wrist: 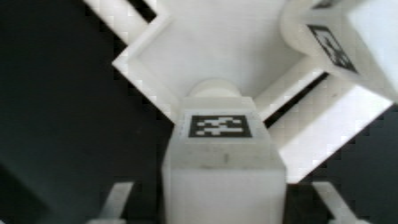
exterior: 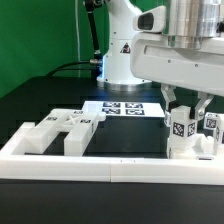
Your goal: Assemble chair
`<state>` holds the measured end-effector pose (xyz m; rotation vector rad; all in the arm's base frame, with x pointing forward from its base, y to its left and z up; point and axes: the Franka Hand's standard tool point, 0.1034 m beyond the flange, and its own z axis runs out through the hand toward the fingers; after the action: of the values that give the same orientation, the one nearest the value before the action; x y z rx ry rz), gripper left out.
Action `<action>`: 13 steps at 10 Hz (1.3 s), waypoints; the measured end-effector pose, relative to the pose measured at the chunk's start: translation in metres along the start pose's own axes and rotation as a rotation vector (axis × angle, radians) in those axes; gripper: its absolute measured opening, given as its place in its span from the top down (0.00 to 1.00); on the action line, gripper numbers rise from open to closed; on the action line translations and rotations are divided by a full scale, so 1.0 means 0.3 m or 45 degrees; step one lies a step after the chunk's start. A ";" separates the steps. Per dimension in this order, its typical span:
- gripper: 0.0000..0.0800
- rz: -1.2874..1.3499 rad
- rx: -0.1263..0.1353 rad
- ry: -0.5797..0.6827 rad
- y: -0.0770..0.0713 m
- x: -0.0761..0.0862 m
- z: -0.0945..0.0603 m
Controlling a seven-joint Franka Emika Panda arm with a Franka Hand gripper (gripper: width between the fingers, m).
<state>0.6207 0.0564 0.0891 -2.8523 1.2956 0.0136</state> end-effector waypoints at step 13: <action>0.19 -1.084 0.000 0.017 -0.002 0.004 0.002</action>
Offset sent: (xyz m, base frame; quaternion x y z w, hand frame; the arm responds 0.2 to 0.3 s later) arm -0.0013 -0.0096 0.0021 -0.0083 -0.0029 -0.0918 0.9957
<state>0.6219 0.0558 0.0884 -3.1355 0.0018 -0.0120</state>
